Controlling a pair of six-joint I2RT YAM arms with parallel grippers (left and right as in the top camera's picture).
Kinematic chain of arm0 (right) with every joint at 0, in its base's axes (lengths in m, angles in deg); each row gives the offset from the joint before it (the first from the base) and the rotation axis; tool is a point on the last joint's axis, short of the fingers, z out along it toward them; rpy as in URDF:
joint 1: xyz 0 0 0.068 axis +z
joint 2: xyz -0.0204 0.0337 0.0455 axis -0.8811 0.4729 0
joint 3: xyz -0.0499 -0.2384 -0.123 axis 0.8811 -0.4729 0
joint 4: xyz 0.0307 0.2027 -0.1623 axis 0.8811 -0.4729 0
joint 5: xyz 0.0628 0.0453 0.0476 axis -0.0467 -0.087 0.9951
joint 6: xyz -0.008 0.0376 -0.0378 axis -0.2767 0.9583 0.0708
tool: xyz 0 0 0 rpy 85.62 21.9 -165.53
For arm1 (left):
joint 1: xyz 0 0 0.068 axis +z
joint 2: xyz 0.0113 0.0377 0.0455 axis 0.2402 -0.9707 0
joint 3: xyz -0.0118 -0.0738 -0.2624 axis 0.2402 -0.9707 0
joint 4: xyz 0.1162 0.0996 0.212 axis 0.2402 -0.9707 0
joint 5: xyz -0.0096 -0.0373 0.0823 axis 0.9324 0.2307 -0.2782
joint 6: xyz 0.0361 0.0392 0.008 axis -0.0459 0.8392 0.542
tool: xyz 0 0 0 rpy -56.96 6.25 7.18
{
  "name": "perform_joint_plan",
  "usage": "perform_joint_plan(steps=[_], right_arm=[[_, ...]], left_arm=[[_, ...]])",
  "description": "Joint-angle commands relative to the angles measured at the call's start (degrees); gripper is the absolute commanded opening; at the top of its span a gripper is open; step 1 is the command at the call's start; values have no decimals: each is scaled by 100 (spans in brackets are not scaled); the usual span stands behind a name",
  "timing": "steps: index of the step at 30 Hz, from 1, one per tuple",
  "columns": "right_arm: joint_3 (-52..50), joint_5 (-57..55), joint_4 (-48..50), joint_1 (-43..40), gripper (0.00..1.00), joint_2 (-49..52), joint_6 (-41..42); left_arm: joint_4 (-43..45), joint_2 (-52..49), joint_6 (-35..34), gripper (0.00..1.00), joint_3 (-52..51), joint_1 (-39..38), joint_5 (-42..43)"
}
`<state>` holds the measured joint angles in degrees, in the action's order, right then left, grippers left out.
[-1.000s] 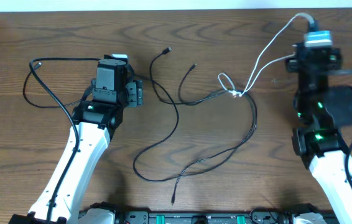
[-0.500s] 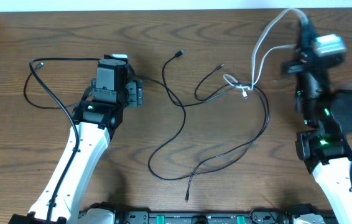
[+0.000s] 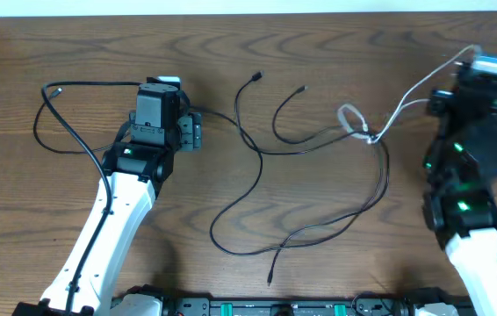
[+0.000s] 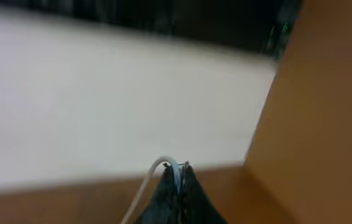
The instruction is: Untangle cables
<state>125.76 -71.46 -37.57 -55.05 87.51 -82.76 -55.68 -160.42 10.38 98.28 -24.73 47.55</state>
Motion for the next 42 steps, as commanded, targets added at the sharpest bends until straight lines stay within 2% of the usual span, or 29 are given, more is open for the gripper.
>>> perform_joint_plan(steps=[1, 7, 12, 19, 26, 28, 29, 32, 38, 41, 42], right_arm=[[74, 1187, 372, -151, 1, -361, 804], [74, 2072, 1521, -275, 1, -380, 1528], [74, 2221, 2065, -278, 1, -382, 1565], [74, 2470, 1005, -278, 1, -313, 1565], [74, 2629, 966, -278, 1, -282, 1864], [74, 2802, 951, -278, 1, -284, 1867], [74, 2900, 929, -278, 1, -284, 1867], [74, 3036, 935, -278, 1, -284, 2031], [74, 3740, 938, -278, 1, -284, 2612], [74, 3759, 822, -275, 1, -284, 2664], [74, 3877, 758, -275, 1, -284, 2835]], left_arm=[[-2, 4, -50, 84, 120, 15, -98], [-2, 4, -50, 84, 120, 15, -98], [-2, 4, -50, 84, 120, 15, -98], [-2, 4, -50, 84, 120, 15, -98], [0, 4, -57, 84, 120, 13, -20], [164, -4, -85, 84, 120, 15, 643], [275, -24, -90, 84, 120, 15, 1604], [588, -201, -92, 84, 120, -57, 3047], [841, -894, -94, 84, 120, -614, 3652], [1084, -1106, -9, 84, 120, -1141, 4009], [1436, -1174, 166, 84, 120, -1462, 4004]])
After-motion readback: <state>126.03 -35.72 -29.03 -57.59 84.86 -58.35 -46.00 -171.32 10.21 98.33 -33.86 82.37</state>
